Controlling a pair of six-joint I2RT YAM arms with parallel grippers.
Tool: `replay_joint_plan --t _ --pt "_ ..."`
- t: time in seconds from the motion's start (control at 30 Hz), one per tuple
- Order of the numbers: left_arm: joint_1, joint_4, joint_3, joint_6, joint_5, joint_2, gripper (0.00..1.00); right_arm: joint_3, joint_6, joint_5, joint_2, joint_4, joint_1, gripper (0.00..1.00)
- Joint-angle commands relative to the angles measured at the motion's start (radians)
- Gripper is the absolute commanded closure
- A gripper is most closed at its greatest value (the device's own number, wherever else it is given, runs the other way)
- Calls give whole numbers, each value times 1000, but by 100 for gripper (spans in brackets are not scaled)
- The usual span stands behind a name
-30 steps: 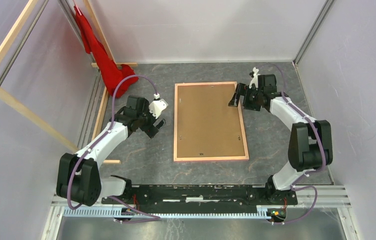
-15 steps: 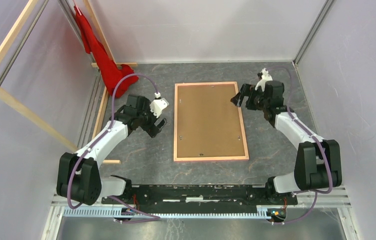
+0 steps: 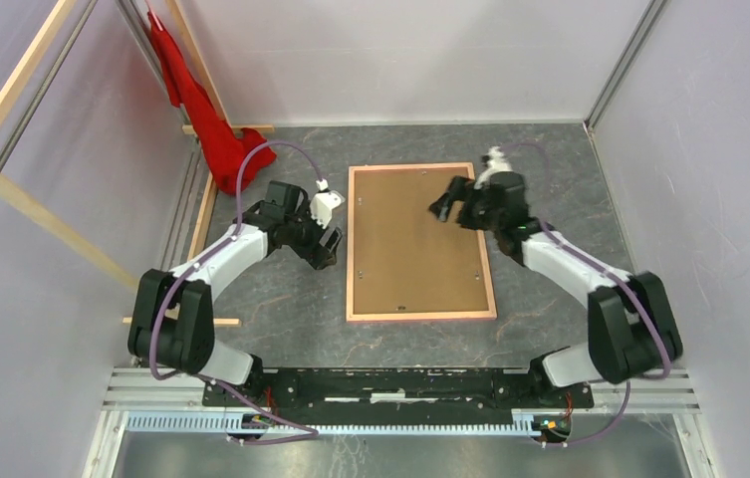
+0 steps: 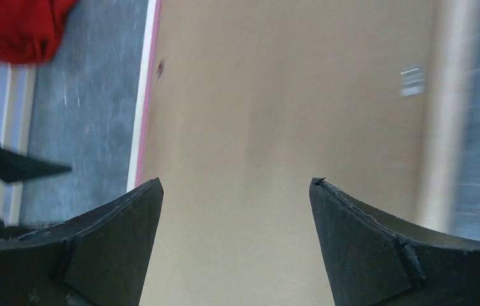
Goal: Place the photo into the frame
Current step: Turn over the photo frame item on the photo frame, then install the photo frame at the center of the board.
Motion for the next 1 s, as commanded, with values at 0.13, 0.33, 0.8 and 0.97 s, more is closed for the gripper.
replay_joint_plan --t 0.13,0.33,0.8,0.97 --pt "-41 113 39 -158 64 72 16 52 -92 117 92 24 358 2" --pt "-46 149 45 -222 117 136 27 -11 -88 53 188 209 454 15" --pt "-45 201 41 -248 181 242 54 48 -108 13 376 281 563 27" --pt "-44 202 44 -238 177 258 64 56 -105 3 404 294 566 28"
